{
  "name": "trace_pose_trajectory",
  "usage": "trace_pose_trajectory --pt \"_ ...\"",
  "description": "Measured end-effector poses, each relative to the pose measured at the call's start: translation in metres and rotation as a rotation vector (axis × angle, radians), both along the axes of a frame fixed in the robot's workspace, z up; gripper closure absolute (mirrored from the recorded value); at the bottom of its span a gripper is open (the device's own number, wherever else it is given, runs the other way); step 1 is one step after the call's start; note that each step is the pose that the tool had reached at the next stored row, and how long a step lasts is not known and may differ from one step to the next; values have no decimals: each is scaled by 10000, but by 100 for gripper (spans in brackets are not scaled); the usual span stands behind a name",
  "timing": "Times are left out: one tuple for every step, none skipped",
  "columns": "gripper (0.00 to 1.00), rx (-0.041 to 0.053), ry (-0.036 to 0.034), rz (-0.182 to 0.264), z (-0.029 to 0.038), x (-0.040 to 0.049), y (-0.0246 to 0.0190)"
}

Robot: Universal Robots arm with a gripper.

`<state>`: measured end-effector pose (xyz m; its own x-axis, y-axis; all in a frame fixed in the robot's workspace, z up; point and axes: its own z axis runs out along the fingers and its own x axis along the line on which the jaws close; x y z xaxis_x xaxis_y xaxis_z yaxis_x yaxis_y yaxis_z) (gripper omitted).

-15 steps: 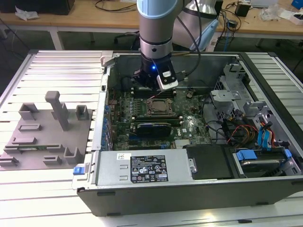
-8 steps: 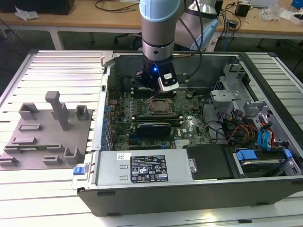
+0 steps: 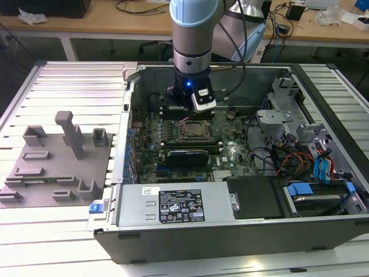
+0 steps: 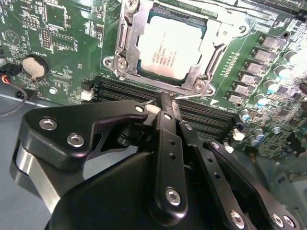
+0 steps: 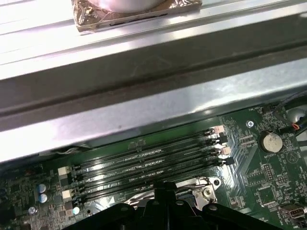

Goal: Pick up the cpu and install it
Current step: 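Install the first cpu locking lever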

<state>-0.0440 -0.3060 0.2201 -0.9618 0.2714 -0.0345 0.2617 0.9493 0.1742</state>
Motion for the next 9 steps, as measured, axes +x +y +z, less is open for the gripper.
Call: trace_pose_trajectory --pt "89 0 1 -60 -1 6 1" --pt "89 0 0 -128 -3 11 3" --pt "89 0 0 -251 -4 16 4" --pt "89 1 0 -365 -6 19 5" --pt "89 1 0 -445 -8 21 6" --pt "89 0 0 -526 -10 22 8" --pt "89 -2 3 -570 -10 22 12" --pt "89 -1 2 -576 -10 23 12" --pt "89 -1 1 -580 -10 23 12"
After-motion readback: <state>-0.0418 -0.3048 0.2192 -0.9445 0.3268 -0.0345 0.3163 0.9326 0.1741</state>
